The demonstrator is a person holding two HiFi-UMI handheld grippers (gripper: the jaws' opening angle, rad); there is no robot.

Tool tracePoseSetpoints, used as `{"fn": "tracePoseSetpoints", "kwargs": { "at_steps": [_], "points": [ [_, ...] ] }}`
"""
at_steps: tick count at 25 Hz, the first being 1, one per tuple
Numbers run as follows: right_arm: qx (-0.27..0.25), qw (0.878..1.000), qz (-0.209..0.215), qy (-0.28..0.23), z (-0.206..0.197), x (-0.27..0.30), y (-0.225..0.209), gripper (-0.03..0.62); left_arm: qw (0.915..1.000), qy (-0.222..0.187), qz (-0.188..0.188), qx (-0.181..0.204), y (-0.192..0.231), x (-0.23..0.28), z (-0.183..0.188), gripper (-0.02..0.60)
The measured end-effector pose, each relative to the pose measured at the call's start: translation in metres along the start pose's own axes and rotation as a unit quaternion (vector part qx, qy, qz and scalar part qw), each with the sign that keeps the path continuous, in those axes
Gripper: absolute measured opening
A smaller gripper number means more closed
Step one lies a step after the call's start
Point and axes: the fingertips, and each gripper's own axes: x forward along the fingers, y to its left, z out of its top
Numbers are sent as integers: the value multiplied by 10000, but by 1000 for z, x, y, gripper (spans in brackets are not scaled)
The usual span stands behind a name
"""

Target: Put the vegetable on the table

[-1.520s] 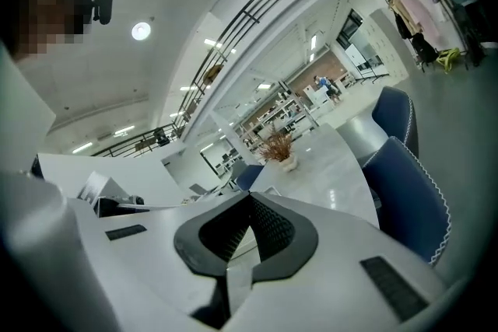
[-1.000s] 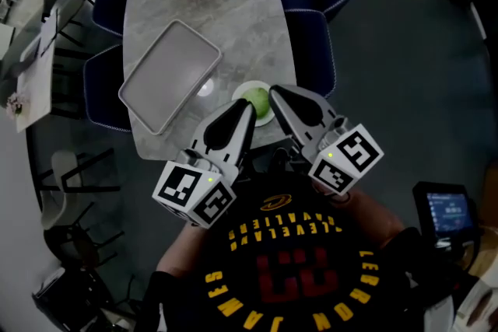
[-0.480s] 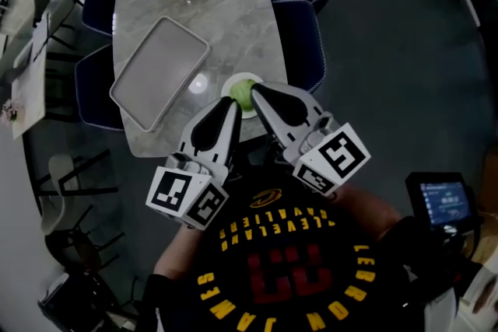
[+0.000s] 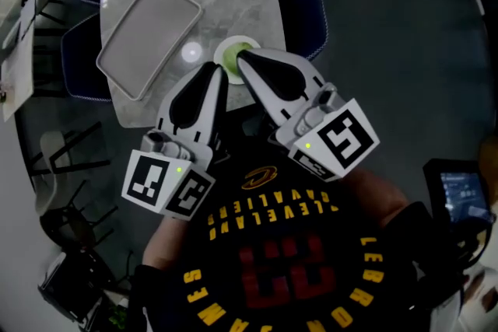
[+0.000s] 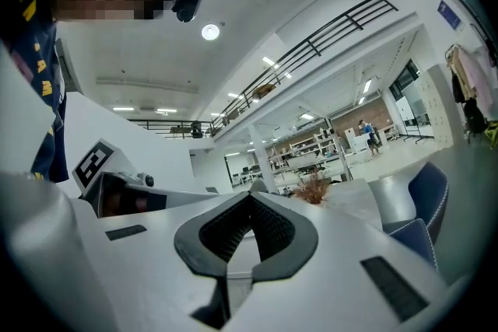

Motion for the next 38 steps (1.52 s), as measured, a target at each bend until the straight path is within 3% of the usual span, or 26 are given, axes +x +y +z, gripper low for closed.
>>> {"fn": "tracePoseSetpoints", "kwargs": {
  "at_steps": [10, 19, 33, 38],
  "points": [
    [-181, 9998, 94, -35, -7, 2, 6, 5, 9993, -126, -2, 361, -2, -6, -2, 46],
    [-253, 9994, 193, -148, 8, 6, 17, 5, 9988, -307, 231, 316, 9, -23, 15, 45],
    [-182, 9996, 200, -121, 10, 13, 10, 5, 9995, -124, 97, 263, 10, -10, 11, 46],
    [-385, 9992, 107, 66, -11, 14, 3, 5, 9996, -20, 65, 275, 16, -8, 0, 46]
  ]
}}
